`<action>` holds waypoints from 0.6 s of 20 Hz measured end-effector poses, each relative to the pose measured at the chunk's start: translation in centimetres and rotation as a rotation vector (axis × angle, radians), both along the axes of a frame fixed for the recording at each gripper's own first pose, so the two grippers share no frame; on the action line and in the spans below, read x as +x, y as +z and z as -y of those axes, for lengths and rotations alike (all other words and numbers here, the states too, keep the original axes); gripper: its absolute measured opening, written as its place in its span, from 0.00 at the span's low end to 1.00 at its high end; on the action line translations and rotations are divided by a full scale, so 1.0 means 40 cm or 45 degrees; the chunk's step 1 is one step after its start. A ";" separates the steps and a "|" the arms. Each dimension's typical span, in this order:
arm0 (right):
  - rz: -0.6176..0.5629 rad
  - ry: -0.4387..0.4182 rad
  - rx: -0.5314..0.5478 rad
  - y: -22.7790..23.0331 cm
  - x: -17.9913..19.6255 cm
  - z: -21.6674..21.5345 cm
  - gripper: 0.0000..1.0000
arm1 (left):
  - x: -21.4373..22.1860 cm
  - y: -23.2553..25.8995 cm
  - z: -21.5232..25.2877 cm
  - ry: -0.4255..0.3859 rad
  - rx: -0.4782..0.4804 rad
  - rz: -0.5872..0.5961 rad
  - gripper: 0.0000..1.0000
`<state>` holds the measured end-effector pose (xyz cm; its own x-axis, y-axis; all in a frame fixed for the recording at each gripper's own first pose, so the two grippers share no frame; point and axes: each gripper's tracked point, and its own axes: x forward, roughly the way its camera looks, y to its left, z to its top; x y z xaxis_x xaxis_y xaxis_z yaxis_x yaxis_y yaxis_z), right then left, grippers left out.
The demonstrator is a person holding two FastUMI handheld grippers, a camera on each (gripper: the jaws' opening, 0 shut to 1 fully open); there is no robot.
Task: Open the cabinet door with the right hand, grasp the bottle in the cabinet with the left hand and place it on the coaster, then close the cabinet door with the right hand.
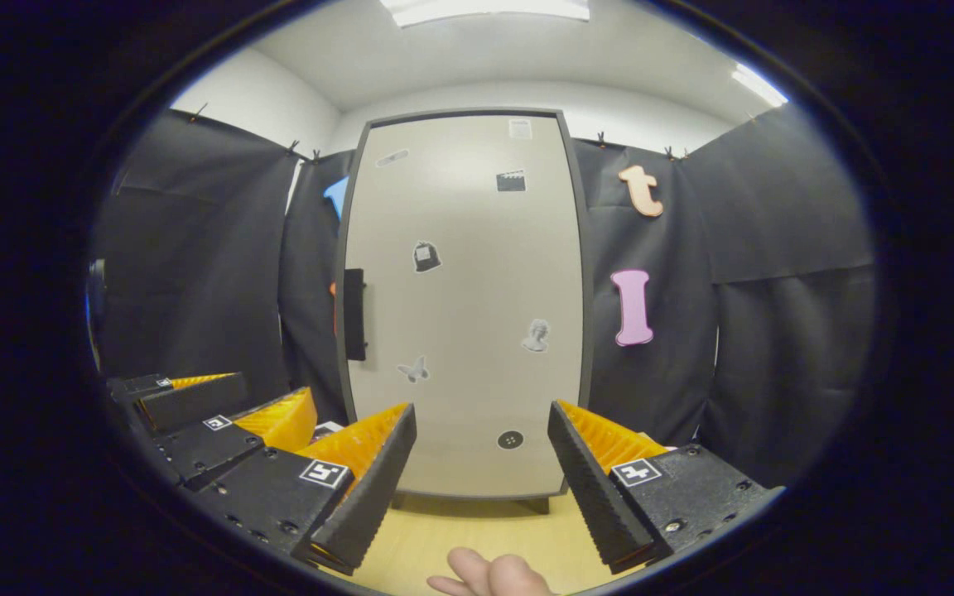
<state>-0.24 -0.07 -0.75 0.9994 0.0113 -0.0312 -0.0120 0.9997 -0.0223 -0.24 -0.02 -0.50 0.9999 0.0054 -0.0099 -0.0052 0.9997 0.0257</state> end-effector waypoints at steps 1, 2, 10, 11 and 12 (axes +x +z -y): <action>0.001 -0.007 -0.003 0.002 0.000 0.006 1.00 | -0.001 0.000 0.005 -0.003 0.005 0.000 0.95; 0.001 -0.012 -0.007 0.004 0.001 0.013 1.00 | -0.003 0.001 0.008 -0.003 0.009 0.002 0.95; 0.040 0.023 -0.014 0.029 0.014 0.016 1.00 | -0.005 0.007 0.019 0.011 0.018 0.009 0.95; 0.060 0.027 -0.022 0.038 0.024 0.015 1.00 | -0.008 0.008 0.017 0.012 0.026 0.007 0.95; 0.073 0.035 -0.031 0.045 0.034 0.009 1.00 | -0.011 0.004 0.017 0.008 0.036 0.001 0.95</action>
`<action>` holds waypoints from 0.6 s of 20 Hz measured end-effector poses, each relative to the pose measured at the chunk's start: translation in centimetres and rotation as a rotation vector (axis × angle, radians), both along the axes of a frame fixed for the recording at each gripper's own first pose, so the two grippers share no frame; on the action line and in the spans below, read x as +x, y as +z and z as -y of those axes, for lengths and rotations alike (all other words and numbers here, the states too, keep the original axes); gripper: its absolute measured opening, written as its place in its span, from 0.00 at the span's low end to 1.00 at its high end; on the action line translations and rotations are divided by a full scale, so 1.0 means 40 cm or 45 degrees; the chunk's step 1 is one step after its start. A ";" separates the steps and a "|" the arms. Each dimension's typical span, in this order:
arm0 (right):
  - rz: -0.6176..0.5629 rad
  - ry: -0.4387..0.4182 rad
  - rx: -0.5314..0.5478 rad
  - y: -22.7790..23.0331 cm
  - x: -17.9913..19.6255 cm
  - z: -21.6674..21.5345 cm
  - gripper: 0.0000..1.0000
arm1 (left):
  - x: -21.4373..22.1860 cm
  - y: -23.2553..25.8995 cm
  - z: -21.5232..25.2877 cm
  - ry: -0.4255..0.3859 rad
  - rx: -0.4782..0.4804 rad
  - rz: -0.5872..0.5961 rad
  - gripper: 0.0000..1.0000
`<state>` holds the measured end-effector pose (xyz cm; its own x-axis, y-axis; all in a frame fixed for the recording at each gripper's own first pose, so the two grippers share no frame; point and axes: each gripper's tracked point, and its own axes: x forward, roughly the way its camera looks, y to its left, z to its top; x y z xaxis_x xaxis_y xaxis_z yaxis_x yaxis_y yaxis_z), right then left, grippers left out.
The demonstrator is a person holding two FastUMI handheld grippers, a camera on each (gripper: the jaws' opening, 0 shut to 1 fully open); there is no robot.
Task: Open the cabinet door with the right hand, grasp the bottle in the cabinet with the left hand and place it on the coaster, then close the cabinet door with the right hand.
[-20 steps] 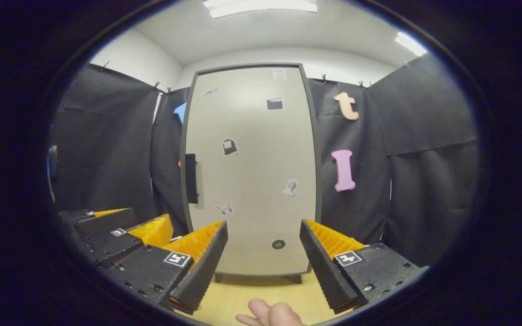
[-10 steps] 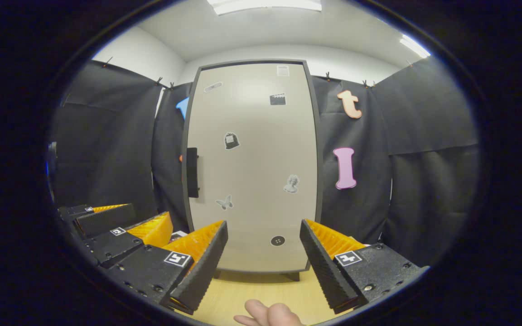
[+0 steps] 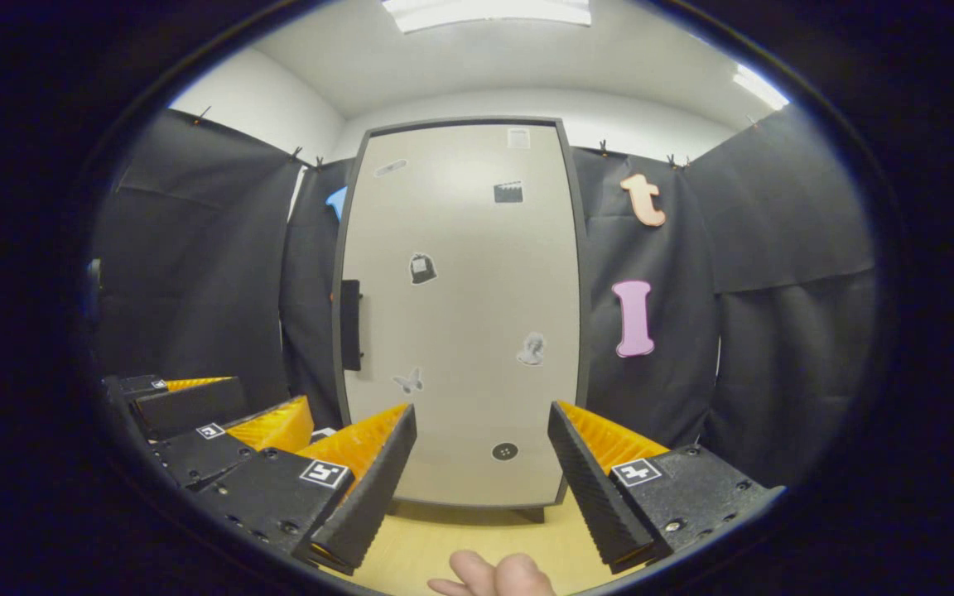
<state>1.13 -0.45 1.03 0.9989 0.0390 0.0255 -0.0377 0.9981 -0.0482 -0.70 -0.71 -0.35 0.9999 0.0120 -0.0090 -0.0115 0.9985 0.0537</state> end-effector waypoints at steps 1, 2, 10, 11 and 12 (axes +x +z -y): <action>0.009 0.010 -0.008 0.003 0.016 -0.005 0.99 | 0.000 -0.006 -0.003 -0.002 0.011 -0.007 0.95; 0.009 0.027 -0.015 0.003 0.034 -0.015 0.98 | -0.004 -0.006 -0.013 0.011 0.026 -0.008 0.95; -0.075 0.208 -0.116 -0.022 0.257 -0.144 1.00 | -0.058 -0.033 -0.111 0.125 0.089 -0.037 0.96; -0.102 0.229 -0.130 -0.035 0.291 -0.170 1.00 | -0.068 -0.039 -0.129 0.149 0.091 -0.046 0.96; -0.116 0.250 -0.127 -0.037 0.316 -0.197 1.00 | -0.081 -0.050 -0.148 0.178 0.093 -0.061 0.96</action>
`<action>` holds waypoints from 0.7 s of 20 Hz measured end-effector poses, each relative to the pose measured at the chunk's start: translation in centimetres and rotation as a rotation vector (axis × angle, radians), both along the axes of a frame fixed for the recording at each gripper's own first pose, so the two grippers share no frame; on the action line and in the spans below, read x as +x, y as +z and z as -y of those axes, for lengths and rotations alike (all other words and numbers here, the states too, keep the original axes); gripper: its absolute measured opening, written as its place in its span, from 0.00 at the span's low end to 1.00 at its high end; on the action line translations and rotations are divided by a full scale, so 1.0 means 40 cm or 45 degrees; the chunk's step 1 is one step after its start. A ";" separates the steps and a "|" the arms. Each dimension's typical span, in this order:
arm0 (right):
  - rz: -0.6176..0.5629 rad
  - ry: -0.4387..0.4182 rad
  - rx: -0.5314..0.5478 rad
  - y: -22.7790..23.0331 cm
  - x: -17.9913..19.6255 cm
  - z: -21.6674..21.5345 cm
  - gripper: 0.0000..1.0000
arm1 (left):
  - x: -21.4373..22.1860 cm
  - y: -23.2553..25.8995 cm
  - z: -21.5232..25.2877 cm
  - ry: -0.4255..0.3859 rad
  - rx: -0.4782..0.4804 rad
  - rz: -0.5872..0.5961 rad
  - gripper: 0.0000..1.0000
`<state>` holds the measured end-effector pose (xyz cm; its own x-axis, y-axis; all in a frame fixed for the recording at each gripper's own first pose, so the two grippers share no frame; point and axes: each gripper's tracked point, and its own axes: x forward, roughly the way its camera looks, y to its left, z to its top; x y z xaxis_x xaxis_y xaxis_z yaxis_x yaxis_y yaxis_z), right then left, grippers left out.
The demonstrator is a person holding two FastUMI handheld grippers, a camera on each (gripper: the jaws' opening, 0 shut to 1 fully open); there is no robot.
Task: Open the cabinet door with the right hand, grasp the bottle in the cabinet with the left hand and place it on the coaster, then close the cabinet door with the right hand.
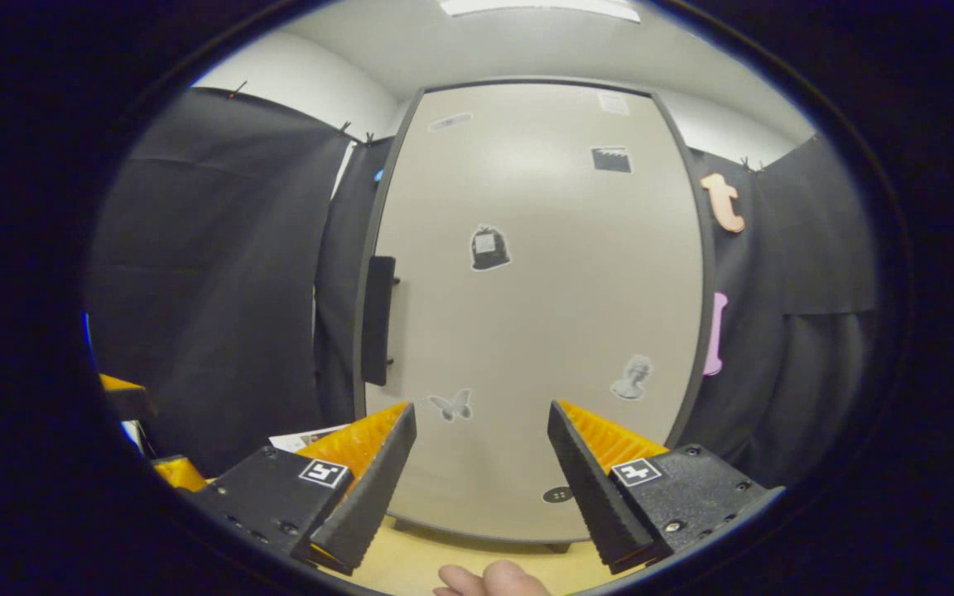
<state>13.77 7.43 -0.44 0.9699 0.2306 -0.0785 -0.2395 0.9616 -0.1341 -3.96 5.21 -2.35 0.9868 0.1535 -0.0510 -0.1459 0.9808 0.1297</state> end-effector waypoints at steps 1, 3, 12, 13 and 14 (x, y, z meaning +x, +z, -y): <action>-0.003 0.010 -0.003 0.001 0.028 -0.027 0.99 | -0.014 -0.015 -0.019 0.026 -0.004 -0.023 0.96; 0.026 0.016 -0.039 0.016 0.071 -0.073 1.00 | -0.043 -0.040 -0.057 0.081 -0.027 -0.062 0.96; 0.110 0.069 -0.109 0.057 0.165 -0.234 0.95 | -0.174 -0.051 -0.225 0.331 -0.053 -0.074 0.96; 0.112 0.064 -0.106 0.062 0.164 -0.239 0.94 | -0.183 -0.050 -0.234 0.342 -0.049 -0.071 1.00; 0.107 0.073 -0.105 0.064 0.161 -0.248 0.94 | -0.187 -0.051 -0.242 0.349 -0.047 -0.071 0.96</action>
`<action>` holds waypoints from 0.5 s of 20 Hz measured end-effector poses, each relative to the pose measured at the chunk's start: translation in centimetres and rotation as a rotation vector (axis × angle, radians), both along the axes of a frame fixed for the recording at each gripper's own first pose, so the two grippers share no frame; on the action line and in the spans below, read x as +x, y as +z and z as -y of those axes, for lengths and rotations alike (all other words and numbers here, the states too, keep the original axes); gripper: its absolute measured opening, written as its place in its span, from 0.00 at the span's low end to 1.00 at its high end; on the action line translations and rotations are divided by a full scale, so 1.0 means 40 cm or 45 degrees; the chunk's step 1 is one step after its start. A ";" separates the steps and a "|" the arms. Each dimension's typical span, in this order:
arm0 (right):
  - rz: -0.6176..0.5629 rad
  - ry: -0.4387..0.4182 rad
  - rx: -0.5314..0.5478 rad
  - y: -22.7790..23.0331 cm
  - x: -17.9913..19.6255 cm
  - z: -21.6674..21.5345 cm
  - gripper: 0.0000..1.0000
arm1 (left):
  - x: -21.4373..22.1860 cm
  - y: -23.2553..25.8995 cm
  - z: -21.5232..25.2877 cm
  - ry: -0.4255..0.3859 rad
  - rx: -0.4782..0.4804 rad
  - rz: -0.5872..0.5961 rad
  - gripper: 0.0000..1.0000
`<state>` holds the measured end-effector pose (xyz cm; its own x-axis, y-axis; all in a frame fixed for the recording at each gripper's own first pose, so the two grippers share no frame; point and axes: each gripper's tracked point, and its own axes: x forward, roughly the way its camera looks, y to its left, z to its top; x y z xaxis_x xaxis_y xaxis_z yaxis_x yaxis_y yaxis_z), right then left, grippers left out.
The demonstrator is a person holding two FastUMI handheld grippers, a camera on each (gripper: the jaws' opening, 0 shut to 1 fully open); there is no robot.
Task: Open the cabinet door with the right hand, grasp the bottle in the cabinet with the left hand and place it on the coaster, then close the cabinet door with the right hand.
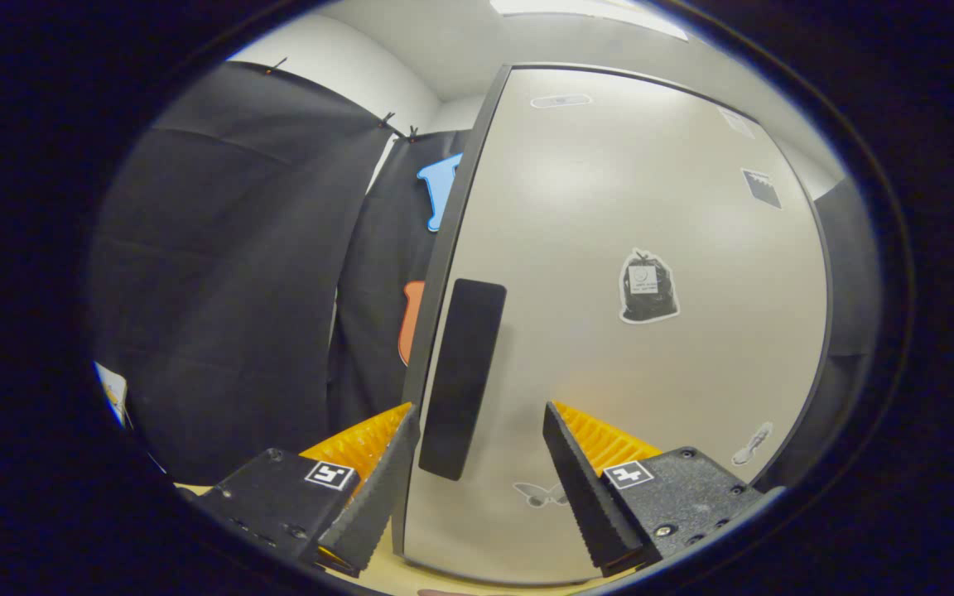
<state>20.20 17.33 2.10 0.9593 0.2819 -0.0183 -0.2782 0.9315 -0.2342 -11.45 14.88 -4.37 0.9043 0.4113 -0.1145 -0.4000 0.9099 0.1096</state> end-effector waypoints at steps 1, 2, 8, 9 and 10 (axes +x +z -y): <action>-0.004 0.002 -0.005 -0.002 0.001 -0.013 0.94 | -0.008 0.003 -0.009 0.005 0.001 0.001 0.96; -0.004 0.011 -0.015 0.000 -0.004 -0.029 0.94 | -0.013 0.005 -0.017 0.009 0.002 0.003 0.96; 0.024 -0.056 -0.073 -0.004 0.000 -0.036 0.94 | -0.030 -0.005 -0.041 0.007 -0.034 0.018 0.96; 0.008 -0.076 -0.087 -0.015 0.009 -0.030 0.94 | -0.029 -0.010 -0.043 0.004 -0.050 0.013 0.96; -0.024 -0.108 -0.121 -0.033 0.020 -0.020 0.94 | -0.033 -0.015 -0.050 0.008 -0.059 0.008 0.96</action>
<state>20.99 18.12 0.80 0.9788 0.1962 -0.0593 -0.2049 0.9257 -0.3181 -12.76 16.89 -4.96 0.9024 0.4116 -0.1278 -0.4065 0.9113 0.0648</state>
